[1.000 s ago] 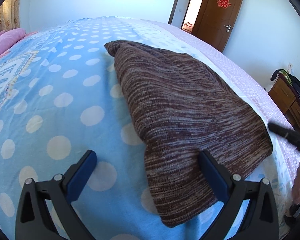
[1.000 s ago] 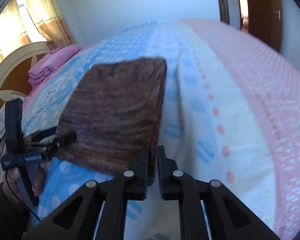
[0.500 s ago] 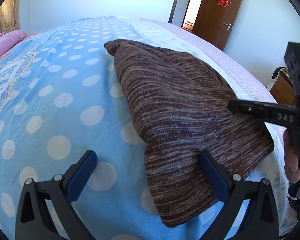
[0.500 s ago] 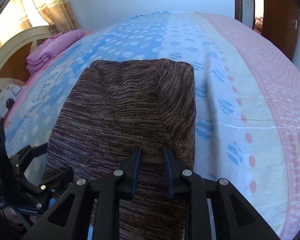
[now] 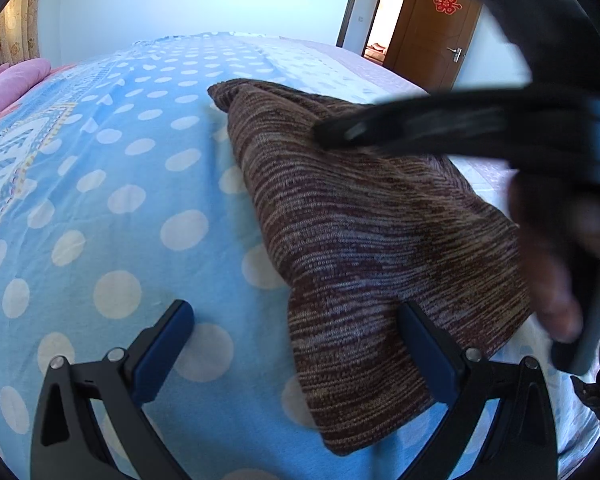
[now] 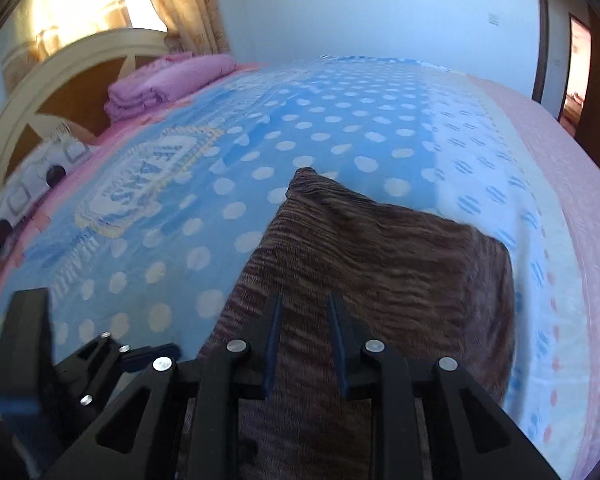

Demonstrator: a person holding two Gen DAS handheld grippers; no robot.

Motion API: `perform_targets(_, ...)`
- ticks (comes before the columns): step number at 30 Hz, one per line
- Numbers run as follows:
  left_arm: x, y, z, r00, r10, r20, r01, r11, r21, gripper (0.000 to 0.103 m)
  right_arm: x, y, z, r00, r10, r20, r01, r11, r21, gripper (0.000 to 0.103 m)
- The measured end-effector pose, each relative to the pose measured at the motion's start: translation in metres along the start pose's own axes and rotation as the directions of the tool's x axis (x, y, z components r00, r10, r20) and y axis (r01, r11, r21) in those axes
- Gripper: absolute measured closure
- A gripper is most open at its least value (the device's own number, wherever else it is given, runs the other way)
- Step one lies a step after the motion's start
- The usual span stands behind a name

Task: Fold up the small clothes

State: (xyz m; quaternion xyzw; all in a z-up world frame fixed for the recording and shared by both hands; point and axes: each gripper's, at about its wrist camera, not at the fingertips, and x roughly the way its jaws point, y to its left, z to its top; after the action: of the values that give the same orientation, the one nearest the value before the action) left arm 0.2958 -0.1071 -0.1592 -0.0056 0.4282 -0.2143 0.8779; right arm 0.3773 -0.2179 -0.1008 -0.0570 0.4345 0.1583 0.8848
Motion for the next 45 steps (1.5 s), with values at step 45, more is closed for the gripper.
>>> perform_targets(45, 0.006, -0.013, 0.009, 0.999, -0.044, 0.025, 0.045, 0.999, -0.017, 0.037, 0.022, -0.170, -0.040, 0.981, 0.165, 0.102, -0.192, 0.892, 0.409, 0.059)
